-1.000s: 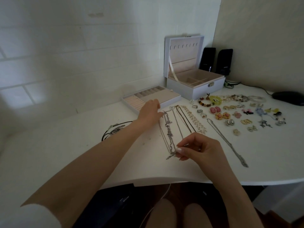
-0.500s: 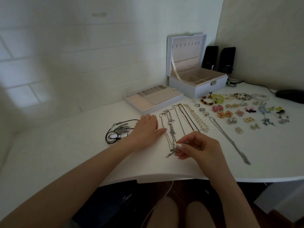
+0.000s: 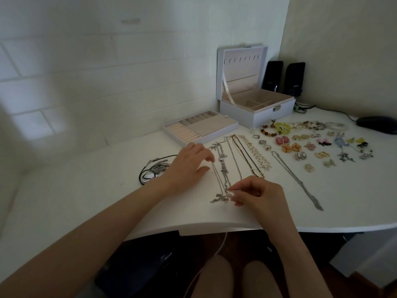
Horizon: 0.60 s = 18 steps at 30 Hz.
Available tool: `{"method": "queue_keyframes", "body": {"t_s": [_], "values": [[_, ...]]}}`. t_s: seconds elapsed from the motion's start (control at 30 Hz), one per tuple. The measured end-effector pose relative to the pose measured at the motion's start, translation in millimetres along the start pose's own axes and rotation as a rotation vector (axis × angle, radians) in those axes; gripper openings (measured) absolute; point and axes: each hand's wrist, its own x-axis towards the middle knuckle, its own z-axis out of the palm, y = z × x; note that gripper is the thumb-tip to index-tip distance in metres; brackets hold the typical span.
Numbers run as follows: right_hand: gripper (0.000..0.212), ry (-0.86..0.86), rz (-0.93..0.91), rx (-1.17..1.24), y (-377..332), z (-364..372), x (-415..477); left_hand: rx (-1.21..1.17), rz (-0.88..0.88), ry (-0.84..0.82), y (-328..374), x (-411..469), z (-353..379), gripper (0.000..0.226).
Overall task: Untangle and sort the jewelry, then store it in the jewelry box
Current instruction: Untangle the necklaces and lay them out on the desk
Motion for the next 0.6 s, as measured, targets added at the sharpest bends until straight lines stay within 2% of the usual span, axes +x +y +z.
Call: {"method": "queue_keyframes", "body": {"t_s": [0.07,0.13,0.23,0.47,0.53,0.6], "values": [[0.008,-0.013,-0.003,-0.005,-2.0,-0.5,-0.9,-0.010,0.112,-0.033,-0.4,-0.6,1.6,0.025],[0.009,-0.027,0.000,0.005,-3.0,-1.4,-1.6,0.064,0.131,-0.069,-0.3,-2.4,4.2,0.035],[0.010,-0.044,0.011,0.007,-2.9,-2.0,-2.3,0.160,0.074,-0.137,-3.3,-3.1,7.3,0.056],[0.010,-0.080,0.045,-0.054,-2.6,-3.4,-2.1,0.304,-0.010,-0.216,-19.4,17.8,12.5,0.073],[0.011,-0.086,0.051,-0.090,-2.0,-3.8,-1.6,0.337,-0.040,-0.254,-24.1,28.7,15.7,0.075],[0.009,-0.072,0.057,-0.123,-1.1,-3.5,-0.7,0.359,-0.076,-0.289,-28.9,38.5,20.1,0.060]]}}
